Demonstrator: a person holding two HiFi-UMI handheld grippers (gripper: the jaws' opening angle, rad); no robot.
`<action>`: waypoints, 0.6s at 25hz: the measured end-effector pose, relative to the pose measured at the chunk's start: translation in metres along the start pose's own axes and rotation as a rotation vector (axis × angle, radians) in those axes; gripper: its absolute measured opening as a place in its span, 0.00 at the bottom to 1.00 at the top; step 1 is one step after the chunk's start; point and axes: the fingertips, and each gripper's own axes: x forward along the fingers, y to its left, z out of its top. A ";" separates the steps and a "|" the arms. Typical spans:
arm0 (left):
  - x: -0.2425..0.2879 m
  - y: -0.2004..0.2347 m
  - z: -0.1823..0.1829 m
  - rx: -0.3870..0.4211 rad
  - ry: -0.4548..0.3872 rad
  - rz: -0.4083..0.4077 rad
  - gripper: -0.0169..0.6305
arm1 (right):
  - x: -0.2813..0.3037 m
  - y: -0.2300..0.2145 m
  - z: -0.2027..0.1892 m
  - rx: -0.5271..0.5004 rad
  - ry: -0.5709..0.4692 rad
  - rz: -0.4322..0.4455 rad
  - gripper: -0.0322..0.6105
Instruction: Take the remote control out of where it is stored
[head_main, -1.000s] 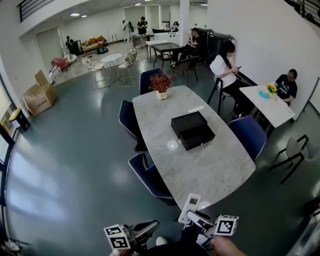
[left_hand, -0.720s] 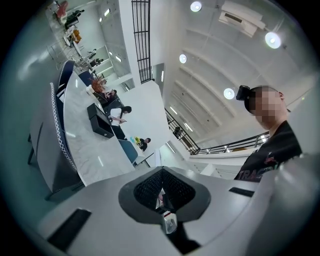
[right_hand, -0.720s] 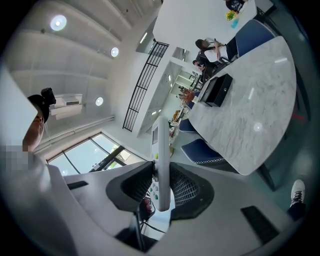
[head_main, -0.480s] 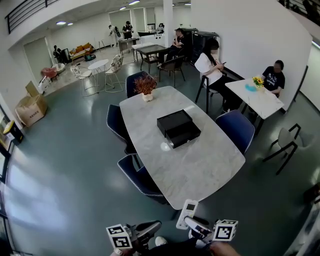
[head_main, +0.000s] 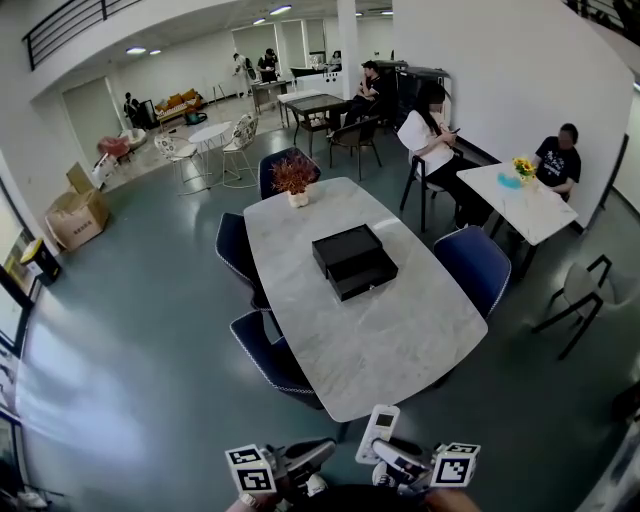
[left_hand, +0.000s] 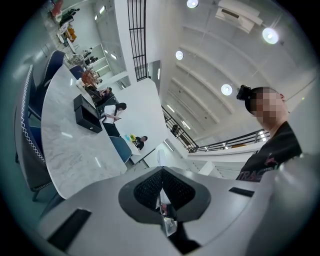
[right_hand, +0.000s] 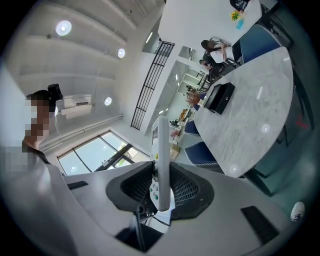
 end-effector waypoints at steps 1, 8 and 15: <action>0.003 0.000 -0.002 -0.001 -0.001 0.003 0.03 | -0.003 -0.002 0.000 -0.002 0.009 0.000 0.23; 0.021 -0.008 -0.018 -0.001 0.008 0.030 0.03 | -0.022 -0.006 0.004 0.040 0.029 0.052 0.23; 0.019 -0.017 -0.023 0.011 0.003 0.041 0.03 | -0.027 0.000 -0.002 0.034 0.044 0.074 0.23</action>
